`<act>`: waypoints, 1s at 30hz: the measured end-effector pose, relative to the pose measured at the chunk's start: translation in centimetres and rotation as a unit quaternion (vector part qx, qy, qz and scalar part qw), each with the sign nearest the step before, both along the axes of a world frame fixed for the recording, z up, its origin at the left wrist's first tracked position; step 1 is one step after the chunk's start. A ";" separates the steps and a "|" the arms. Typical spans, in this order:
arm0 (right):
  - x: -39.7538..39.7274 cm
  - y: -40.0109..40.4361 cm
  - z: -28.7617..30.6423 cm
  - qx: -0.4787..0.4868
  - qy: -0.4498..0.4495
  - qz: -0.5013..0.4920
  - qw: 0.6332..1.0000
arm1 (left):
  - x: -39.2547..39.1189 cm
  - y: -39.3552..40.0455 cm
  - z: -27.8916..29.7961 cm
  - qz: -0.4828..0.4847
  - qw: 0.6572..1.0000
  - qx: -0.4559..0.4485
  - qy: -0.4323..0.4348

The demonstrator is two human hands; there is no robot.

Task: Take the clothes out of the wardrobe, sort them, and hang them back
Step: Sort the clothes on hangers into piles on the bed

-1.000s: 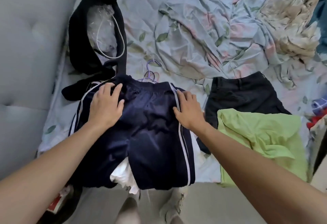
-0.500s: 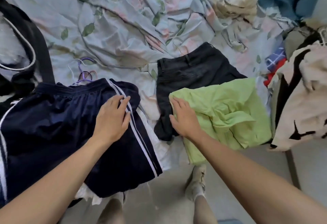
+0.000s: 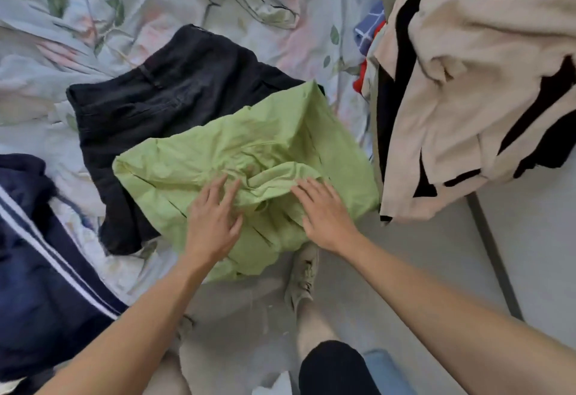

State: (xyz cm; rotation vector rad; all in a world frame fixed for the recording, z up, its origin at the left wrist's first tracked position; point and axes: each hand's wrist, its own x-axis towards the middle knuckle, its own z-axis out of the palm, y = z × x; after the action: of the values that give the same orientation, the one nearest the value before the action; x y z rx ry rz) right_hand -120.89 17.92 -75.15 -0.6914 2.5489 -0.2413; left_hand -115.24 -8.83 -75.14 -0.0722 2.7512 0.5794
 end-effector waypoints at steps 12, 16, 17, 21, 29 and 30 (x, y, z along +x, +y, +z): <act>-2.1 -2.9 -3.1 -0.028 -0.071 0.100 0.992 | -3.0 -0.9 -3.8 -0.003 0.996 -0.086 -0.027; -2.1 -5.2 -4.9 0.022 -0.068 0.089 0.993 | -3.3 -2.3 -4.3 -0.011 0.996 -0.083 -0.016; -2.1 -5.6 -5.1 0.029 -0.064 0.090 0.993 | -3.3 -2.5 -4.4 -0.010 0.996 -0.082 -0.017; -1.6 -6.1 -4.8 0.033 -0.039 0.077 0.996 | -3.1 -3.1 -4.6 -0.014 0.996 -0.089 -0.008; -1.1 -6.8 -0.5 -0.027 0.021 0.068 0.997 | -3.0 -4.0 -1.5 0.026 0.998 -0.058 0.014; -1.1 -7.2 0.3 -0.039 0.029 0.072 0.996 | -3.0 -4.0 -0.9 0.017 0.998 -0.052 0.010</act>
State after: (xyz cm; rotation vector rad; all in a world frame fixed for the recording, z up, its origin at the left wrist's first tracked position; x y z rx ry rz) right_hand -122.03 10.72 -74.80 -0.9207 2.5408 -0.2757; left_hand -118.26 -12.85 -76.05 -0.1381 2.8027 0.4479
